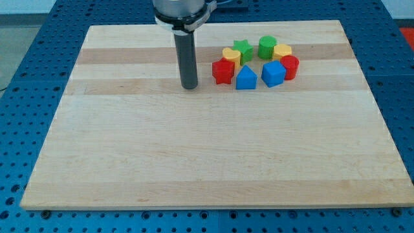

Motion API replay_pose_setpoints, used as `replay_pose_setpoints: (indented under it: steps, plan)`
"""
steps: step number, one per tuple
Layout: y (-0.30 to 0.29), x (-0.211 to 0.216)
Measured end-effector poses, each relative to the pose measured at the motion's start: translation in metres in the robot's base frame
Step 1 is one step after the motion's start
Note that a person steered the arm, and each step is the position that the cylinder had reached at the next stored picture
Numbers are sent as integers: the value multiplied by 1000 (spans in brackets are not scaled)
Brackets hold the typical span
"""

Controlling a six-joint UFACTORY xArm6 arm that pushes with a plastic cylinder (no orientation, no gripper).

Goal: Slide your arm towards center

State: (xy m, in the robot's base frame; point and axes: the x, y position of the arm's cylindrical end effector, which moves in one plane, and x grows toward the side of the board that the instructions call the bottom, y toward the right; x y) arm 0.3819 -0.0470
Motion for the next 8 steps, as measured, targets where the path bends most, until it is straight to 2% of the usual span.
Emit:
replay_pose_setpoints:
  steps: [4,5,6,7,8]
  plan:
    - [59,0]
    - [45,13]
    - [18,50]
    - [-8,58]
    - [-13,46]
